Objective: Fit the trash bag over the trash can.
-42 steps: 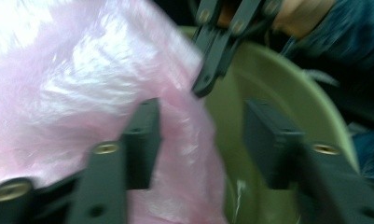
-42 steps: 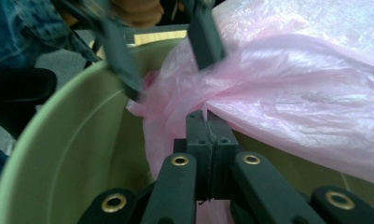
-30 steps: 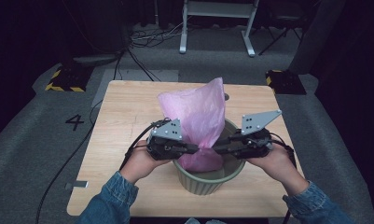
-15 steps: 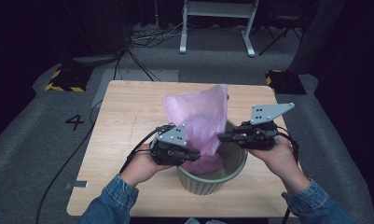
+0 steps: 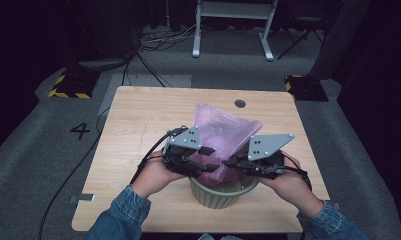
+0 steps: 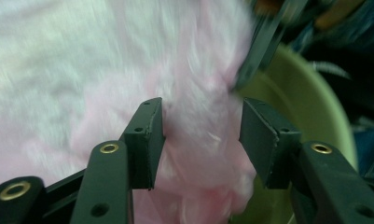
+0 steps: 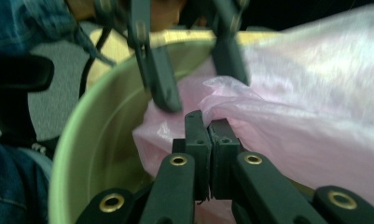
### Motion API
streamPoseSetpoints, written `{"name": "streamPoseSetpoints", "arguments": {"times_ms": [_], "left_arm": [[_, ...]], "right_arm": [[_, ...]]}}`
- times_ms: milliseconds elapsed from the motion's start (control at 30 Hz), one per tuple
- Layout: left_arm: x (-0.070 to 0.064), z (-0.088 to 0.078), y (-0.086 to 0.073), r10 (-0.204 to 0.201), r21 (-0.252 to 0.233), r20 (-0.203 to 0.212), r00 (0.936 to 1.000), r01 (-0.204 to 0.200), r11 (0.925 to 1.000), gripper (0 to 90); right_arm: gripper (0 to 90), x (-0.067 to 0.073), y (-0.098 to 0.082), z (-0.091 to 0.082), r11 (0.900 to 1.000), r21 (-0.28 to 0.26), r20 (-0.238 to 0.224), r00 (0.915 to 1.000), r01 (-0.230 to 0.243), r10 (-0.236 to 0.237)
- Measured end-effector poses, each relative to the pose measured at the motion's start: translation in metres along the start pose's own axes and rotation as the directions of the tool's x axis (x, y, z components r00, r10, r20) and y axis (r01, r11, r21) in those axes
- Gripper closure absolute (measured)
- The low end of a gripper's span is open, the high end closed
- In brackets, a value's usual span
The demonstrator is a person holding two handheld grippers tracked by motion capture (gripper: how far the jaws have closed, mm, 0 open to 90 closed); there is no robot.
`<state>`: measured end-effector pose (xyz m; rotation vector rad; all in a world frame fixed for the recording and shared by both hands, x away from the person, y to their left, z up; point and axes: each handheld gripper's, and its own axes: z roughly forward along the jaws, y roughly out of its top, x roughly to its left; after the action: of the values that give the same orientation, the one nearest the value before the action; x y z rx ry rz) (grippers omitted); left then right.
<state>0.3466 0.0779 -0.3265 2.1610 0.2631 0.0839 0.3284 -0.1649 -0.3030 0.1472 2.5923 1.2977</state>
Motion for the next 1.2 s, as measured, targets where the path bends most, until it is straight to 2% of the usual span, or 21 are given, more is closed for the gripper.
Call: {"name": "streamPoseSetpoints", "arguments": {"times_ms": [33,100,200,267,300,367,433,533,600,700,833,867,933,1033,1133,1200], "left_arm": [[-0.002,0.002,0.0,0.023,0.007,-0.008,0.9997,-0.023,0.9997,51.8],[-0.003,0.004,0.001,0.024,0.003,0.017,0.9996,-0.024,0.9997,59.1],[-0.004,0.007,0.004,0.033,0.02,0.014,0.9993,-0.034,0.9992,74.1],[-0.005,0.007,0.005,0.042,0.028,0.004,0.9991,-0.042,0.9987,82.2],[-0.006,0.007,0.005,0.046,0.03,-0.004,0.9989,-0.046,0.9985,85.6],[-0.006,0.006,0.004,0.049,0.031,-0.005,0.9988,-0.049,0.9983,86.0],[-0.007,0.004,0.003,0.047,0.022,0.001,0.9989,-0.047,0.9987,83.1],[-0.006,-0.002,0.003,0.019,-0.017,-0.003,0.9998,-0.019,0.9997,57.4],[-0.005,-0.009,0.004,0.003,-0.067,-0.022,0.9997,-0.004,0.9977,48.8],[-0.004,-0.021,0.009,-0.036,-0.171,-0.012,0.9993,0.034,0.9848,47.1],[-0.003,-0.024,0.018,-0.043,-0.201,-0.024,0.9988,0.038,0.9789,45.4],[-0.003,-0.024,0.021,-0.041,-0.204,-0.023,0.9989,0.035,0.9784,44.4],[-0.004,-0.021,0.028,-0.037,-0.199,-0.057,0.9977,0.025,0.9797,43.3],[-0.003,-0.017,0.036,-0.05,-0.193,-0.079,0.9956,0.034,0.9806,43.1],[-0.002,-0.01,0.043,-0.055,-0.163,-0.079,0.9954,0.041,0.9858,45.3],[-0.003,-0.005,0.045,-0.053,-0.135,-0.072,0.996,0.043,0.9898,50.4]], "right_arm": [[88.1,0.0,0.0,-0.003,1.0,-0.017,0.006,1.0,-0.005,0.005],[88.0,-0.001,0.001,-0.008,0.999,-0.052,0.024,0.9996,-0.011,0.013],[85.9,-0.002,0.002,-0.012,0.996,-0.084,0.057,0.9983,-0.007,0.012],[79.9,-0.002,0.002,-0.013,0.995,-0.103,0.057,0.9981,-0.016,0.022],[73.5,-0.003,0.002,-0.013,0.993,-0.116,0.05,0.998,-0.034,0.04],[73.4,-0.005,0.001,-0.015,0.989,-0.132,0.039,0.9966,-0.067,0.073],[82.7,-0.007,-0.001,-0.016,0.988,-0.136,0.022,0.9964,-0.078,0.081],[89.0,-0.005,-0.002,-0.013,0.992,-0.107,0.004,0.998,-0.062,0.063],[89.2,-0.004,-0.003,-0.01,0.994,-0.097,-0.006,0.9988,-0.049,0.049],[89.3,0.0,-0.001,-0.005,0.998,-0.067,0.007,0.9999,-0.007,0.008],[89.3,0.005,0.001,0.004,0.999,-0.035,-0.006,0.9996,0.027,-0.027],[89.4,0.007,0.002,0.006,0.999,-0.026,-0.006,0.9993,0.036,-0.036],[89.4,0.01,0.004,0.011,0.998,-0.001,0.0,0.9979,0.065,-0.065],[89.3,0.013,0.007,0.017,0.995,0.027,-0.008,0.9955,0.094,-0.094],[89.3,0.016,0.01,0.022,0.994,0.04,-0.016,0.9945,0.104,-0.104],[89.3,0.016,0.011,0.023,0.993,0.043,-0.014,0.9941,0.108,-0.107]]}}
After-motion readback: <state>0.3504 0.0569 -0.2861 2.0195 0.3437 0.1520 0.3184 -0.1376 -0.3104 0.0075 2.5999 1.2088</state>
